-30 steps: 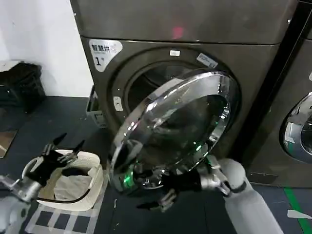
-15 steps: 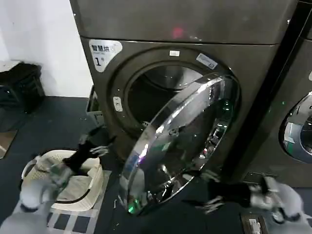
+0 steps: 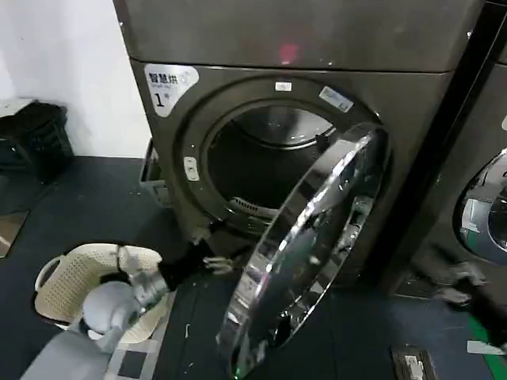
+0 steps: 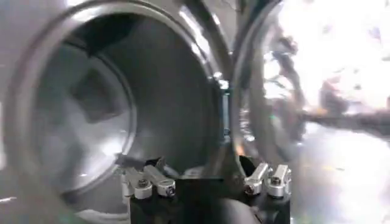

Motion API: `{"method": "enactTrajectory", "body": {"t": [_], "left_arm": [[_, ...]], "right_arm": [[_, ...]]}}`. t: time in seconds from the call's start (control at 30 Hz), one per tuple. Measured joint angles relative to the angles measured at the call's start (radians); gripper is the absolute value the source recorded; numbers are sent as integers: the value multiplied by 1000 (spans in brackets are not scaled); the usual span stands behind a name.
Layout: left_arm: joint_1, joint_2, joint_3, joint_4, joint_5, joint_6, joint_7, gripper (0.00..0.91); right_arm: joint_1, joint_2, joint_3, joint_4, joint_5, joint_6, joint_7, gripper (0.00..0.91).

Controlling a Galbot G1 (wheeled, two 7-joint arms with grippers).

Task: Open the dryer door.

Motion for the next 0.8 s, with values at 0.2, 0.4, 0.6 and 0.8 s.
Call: {"method": "enactTrajectory", "body": {"t": [0.2, 0.4, 0.6, 0.8], "left_arm": [[-61, 37, 139, -21, -57, -4, -46, 907], [-157, 48, 313, -21, -101, -30, -71, 907], [-276, 11, 465, 8, -115, -35, -96, 907], [-369, -54, 576, 48, -129, -72, -154, 907]], "right_arm": [[-19, -24, 118, 51, 27, -23, 261, 907], [-38, -31, 208, 68, -40, -8, 413, 907], [-70, -71, 322, 42, -96, -69, 566, 907], [-97, -101, 420, 28, -105, -106, 610, 907]]}}
